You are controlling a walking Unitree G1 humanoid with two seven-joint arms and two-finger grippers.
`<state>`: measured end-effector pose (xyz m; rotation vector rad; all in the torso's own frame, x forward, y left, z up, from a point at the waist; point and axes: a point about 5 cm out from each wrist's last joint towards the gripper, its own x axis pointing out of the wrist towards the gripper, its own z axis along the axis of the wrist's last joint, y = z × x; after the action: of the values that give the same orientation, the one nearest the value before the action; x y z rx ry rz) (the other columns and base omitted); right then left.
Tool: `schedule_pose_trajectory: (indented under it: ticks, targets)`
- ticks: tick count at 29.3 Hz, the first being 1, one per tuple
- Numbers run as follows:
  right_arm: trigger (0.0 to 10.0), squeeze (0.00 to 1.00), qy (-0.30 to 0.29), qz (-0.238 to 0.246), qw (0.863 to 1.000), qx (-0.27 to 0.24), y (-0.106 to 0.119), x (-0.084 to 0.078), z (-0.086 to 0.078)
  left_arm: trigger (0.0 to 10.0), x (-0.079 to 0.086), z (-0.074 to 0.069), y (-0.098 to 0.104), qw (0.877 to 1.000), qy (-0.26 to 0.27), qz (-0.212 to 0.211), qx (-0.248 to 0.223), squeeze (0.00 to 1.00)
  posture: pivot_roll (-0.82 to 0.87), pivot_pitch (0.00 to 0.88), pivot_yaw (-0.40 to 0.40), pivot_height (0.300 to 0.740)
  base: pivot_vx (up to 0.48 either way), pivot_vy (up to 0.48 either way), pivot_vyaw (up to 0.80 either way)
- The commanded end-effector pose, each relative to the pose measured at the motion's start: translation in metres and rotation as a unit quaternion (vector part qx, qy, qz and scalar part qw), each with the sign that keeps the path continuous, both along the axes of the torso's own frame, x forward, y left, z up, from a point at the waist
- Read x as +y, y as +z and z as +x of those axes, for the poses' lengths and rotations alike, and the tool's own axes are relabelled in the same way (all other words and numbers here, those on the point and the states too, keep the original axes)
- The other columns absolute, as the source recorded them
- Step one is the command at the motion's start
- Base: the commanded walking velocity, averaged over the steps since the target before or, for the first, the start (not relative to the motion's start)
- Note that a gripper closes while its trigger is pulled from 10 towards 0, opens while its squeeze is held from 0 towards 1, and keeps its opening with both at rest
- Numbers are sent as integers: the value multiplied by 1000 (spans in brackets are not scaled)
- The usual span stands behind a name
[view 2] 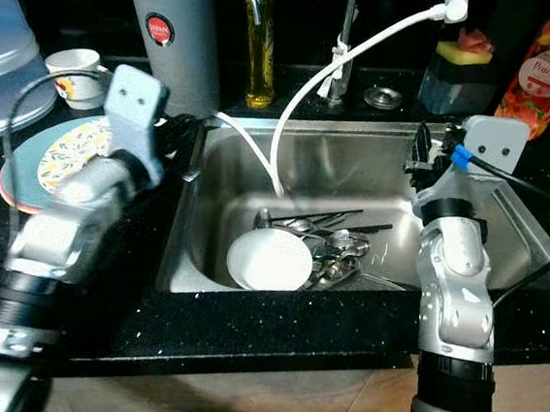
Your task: Kitchen organization
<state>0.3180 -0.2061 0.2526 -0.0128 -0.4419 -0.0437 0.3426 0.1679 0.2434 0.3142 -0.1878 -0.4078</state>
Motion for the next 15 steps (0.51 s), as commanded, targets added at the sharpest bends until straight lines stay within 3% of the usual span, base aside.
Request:
schedule_pose_trajectory:
  ticks: [1,3,6,10,13,15]
  targets:
    - [10000,129,3,3,1000,-8,1,2,-2,10000,8,-3,-4,999,-5,52,11,0,-56,3,66,740,0,0,0]
    - [10000,125,7,7,1000,-8,1,4,-1,10000,28,1,-6,994,27,107,26,0,-46,0,63,740,0,0,0]
    - [10000,125,8,8,1000,-9,1,5,-1,10000,34,2,-6,991,40,120,34,0,-46,0,63,740,0,0,0]
    - [10000,125,12,7,1000,-12,3,7,1,10000,65,6,-21,964,92,235,82,0,-43,0,61,740,0,0,0]
    - [10000,125,12,7,1000,-12,3,7,1,10000,75,5,-30,947,97,288,105,0,-40,1,62,740,0,0,0]
    - [10000,125,12,7,1000,-12,3,7,1,10000,75,5,-30,947,97,288,105,0,-40,1,62,740,0,0,0]
